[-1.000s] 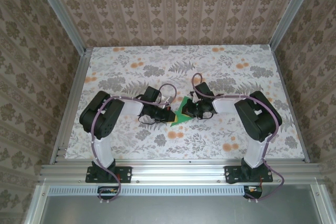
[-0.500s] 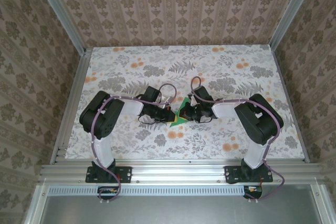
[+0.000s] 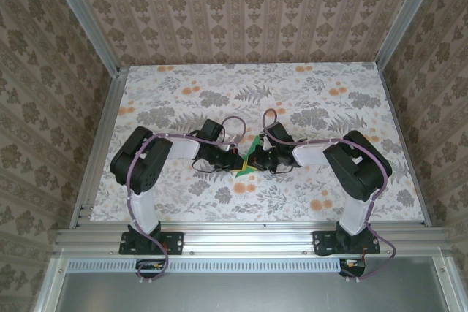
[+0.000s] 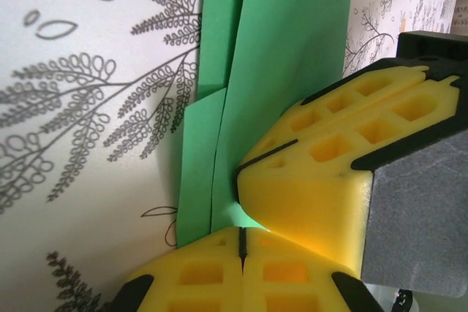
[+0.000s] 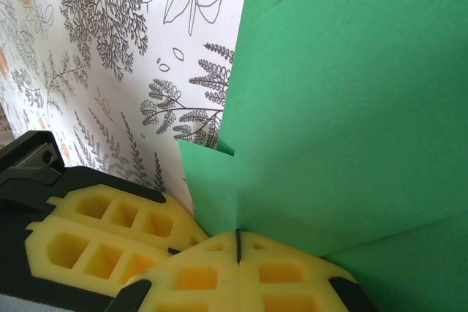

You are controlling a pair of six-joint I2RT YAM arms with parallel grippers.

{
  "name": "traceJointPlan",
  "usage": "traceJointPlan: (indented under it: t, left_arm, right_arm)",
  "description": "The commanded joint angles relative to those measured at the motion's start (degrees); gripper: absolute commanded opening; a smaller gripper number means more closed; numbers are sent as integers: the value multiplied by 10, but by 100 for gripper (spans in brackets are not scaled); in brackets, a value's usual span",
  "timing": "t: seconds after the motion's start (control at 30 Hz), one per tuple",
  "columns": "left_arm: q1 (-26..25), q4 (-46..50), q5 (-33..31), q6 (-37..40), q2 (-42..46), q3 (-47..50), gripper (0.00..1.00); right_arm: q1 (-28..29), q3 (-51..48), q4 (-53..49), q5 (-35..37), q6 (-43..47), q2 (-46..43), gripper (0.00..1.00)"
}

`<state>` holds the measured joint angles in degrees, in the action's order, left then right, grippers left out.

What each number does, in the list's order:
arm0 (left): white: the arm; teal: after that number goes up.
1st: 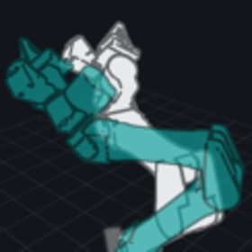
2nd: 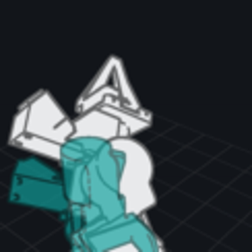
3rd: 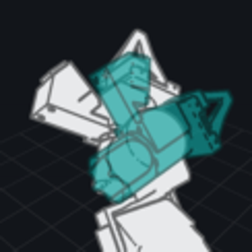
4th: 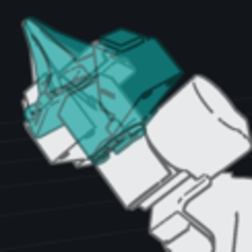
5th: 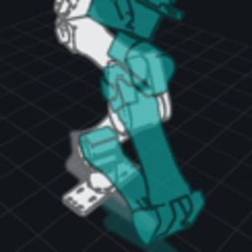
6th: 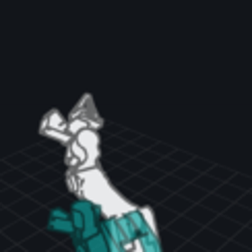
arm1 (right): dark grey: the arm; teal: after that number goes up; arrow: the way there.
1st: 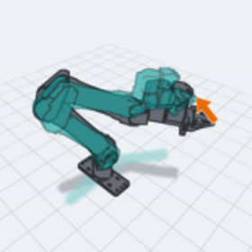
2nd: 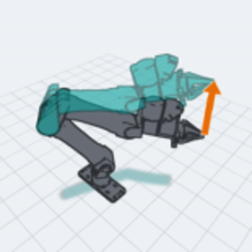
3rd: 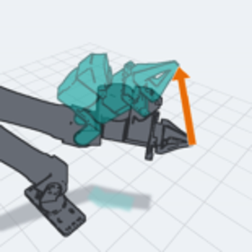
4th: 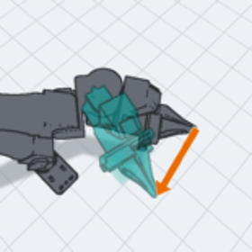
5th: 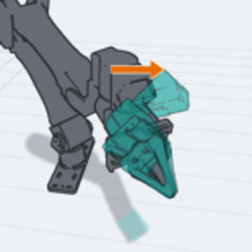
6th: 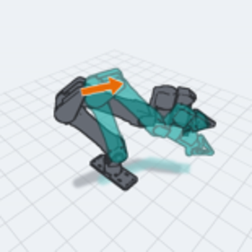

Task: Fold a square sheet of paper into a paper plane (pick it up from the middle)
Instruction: Fourth fold the wing at the center of the table.

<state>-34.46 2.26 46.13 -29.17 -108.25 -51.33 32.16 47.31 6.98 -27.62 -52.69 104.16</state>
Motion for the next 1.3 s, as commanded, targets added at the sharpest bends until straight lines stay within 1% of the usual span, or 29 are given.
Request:
traceJointPlan:
  t: [0.0,0.07,0.27,0.5,0.53,0.63,1.0,1.27]
  left_arm:
    - [7,109,-83,35,-21,14,0]
    - [7,113,-87,38,-24,17,0]
    - [6,117,-89,47,-38,23,0]
    - [1,119,-89,51,-49,24,0]
    - [0,120,-104,51,-49,25,0]
    - [-1,121,-106,53,-50,25,0]
    - [-2,122,-105,53,-51,24,0]
    - [-3,122,-105,52,-49,24,0]
  right_arm:
    - [-1,-1,-95,74,14,18,4]
    - [-9,1,-94,73,17,4,4]
    - [-53,12,-63,32,20,-1,5]
    - [-91,26,-69,24,30,13,6]
    - [-97,25,-67,20,31,15,6]
    - [-117,23,-62,17,37,17,7]
    - [-193,40,-79,-6,70,31,8]
    - [-249,72,-127,-17,107,39,9]
